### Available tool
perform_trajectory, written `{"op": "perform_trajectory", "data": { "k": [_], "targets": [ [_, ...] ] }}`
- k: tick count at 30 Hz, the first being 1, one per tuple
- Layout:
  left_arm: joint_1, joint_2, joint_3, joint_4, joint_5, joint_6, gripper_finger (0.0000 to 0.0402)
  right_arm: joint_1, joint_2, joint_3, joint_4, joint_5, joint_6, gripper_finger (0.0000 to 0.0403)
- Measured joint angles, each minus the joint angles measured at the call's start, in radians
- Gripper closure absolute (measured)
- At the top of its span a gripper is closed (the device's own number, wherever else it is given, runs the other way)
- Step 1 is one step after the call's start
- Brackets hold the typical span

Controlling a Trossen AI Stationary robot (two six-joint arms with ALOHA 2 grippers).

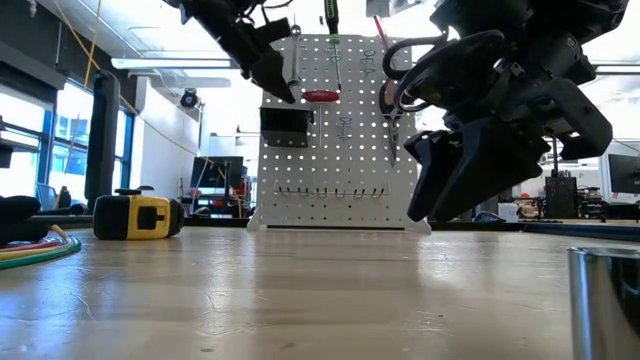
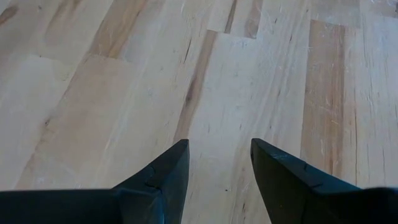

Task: Hang tools onto peg board
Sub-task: Put the silver socket into the black bin on the white peg board

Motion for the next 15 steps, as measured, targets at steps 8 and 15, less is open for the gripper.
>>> {"op": "perform_trajectory", "data": {
  "k": [8, 15],
  "targets": [
    [-0.1, -0.068, 0.0, -0.086, -0.02, -0.07, 0.0252, 0.0, 0.0, 0.0, -0.006, 0.0, -0.001, 0.0235],
    [-0.267, -0.064, 0.0, -0.217, 0.036, -0.25, 0.0252, -0.001, 0.0, 0.0, -0.01, 0.011, -0.009, 0.0235]
  ]
}}
